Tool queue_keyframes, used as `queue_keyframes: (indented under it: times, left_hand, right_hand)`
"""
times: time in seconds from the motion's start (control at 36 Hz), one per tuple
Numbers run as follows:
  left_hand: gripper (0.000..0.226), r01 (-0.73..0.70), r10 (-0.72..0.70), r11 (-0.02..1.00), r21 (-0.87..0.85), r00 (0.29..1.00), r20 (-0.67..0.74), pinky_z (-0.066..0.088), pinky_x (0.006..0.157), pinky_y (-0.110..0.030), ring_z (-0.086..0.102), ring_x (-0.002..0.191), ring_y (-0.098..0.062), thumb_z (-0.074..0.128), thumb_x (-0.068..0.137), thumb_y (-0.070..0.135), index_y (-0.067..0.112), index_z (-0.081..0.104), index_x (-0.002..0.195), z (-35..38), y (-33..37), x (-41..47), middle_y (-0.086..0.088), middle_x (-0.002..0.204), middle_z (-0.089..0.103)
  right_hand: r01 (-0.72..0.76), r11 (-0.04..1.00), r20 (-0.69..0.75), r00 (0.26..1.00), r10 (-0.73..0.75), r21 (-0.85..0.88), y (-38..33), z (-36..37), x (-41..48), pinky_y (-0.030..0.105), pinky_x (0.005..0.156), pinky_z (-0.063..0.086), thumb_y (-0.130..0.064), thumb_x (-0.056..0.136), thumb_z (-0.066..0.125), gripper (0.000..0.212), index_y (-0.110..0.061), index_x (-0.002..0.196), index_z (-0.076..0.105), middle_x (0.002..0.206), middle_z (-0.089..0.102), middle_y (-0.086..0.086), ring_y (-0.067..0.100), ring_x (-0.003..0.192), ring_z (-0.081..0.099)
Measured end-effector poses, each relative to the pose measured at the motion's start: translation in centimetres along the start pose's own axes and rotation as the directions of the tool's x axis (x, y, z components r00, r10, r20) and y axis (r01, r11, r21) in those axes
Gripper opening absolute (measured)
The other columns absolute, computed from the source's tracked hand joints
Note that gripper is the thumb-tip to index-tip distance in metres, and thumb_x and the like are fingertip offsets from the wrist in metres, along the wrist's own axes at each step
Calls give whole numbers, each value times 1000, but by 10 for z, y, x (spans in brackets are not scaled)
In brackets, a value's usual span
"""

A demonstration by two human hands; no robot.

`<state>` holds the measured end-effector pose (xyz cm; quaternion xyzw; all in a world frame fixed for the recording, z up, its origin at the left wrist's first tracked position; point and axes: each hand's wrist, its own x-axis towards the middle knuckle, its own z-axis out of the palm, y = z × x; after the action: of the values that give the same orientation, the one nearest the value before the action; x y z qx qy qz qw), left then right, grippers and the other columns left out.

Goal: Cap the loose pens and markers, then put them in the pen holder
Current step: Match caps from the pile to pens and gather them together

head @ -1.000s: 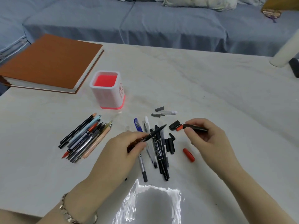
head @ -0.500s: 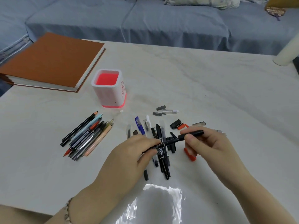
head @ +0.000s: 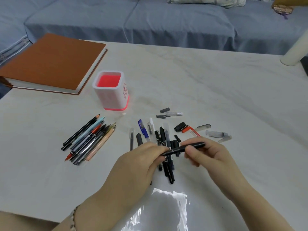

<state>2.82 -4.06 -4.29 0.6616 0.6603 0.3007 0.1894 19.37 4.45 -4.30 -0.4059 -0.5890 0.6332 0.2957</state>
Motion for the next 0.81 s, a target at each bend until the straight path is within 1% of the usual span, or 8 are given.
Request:
queue_keyframes:
  times: [0.06,0.14,0.22,0.33,0.47,0.56,0.72,0.81]
  left_hand:
    - [28,85,-85,996,5,996,-16,41,74,-12,53,81,-1,39,88,41,31,62,99,2,-6,-1,17,81,58]
    - [21,198,-198,980,-8,980,-34,40,77,-9,54,86,2,45,93,29,28,64,102,1,-13,-2,22,83,56]
    - [20,249,-248,969,-1,968,-37,45,76,-16,56,85,-2,49,91,24,27,63,104,0,-17,-5,18,86,58]
    - [21,289,-289,957,-3,956,-43,45,77,-16,56,86,-3,49,91,25,27,63,107,1,-20,-8,23,86,55]
    - [21,303,-303,953,5,952,-47,42,74,-13,55,85,-2,50,91,25,27,62,108,1,-24,-11,23,84,53]
    - [21,300,-300,954,9,953,-44,43,75,-13,56,86,-3,50,91,25,28,62,108,1,-25,-12,24,85,54]
    - [20,298,-296,955,13,953,-62,39,71,-9,54,84,1,50,91,25,29,62,106,0,-27,-14,23,83,54]
    - [20,304,-303,953,-1,951,-53,39,71,-11,53,83,0,49,91,24,28,62,106,2,-27,-13,21,83,54]
  right_hand:
    - [-18,995,-109,994,7,-96,4,-12,7,12,55,42,-4,83,60,17,-18,77,68,63,65,-3,8,53,51]
    - [-84,908,-199,980,1,-410,19,-32,21,15,63,42,-13,83,61,10,-21,83,65,80,69,3,8,65,56]
    - [-137,815,-221,975,11,-563,29,-43,30,6,55,38,-14,84,60,19,-25,99,59,69,58,-1,6,60,51]
    - [-130,680,-197,980,-22,-722,32,-34,36,22,62,38,-18,83,59,34,-24,116,54,73,51,-2,12,66,50]
    - [-38,542,-65,997,-31,-840,39,0,38,28,85,41,-27,87,54,32,-21,119,55,110,56,0,17,100,52]
    - [7,428,3,1000,-12,-904,45,14,41,29,89,41,-29,91,49,35,-22,125,48,118,52,0,18,115,43]
    - [-32,310,-52,997,-55,-950,52,19,44,27,76,40,-13,89,40,39,-22,127,44,116,52,3,21,113,43]
    - [-43,293,-67,995,-70,-955,56,14,43,29,80,41,-11,85,43,40,-19,124,50,114,56,5,24,113,44]
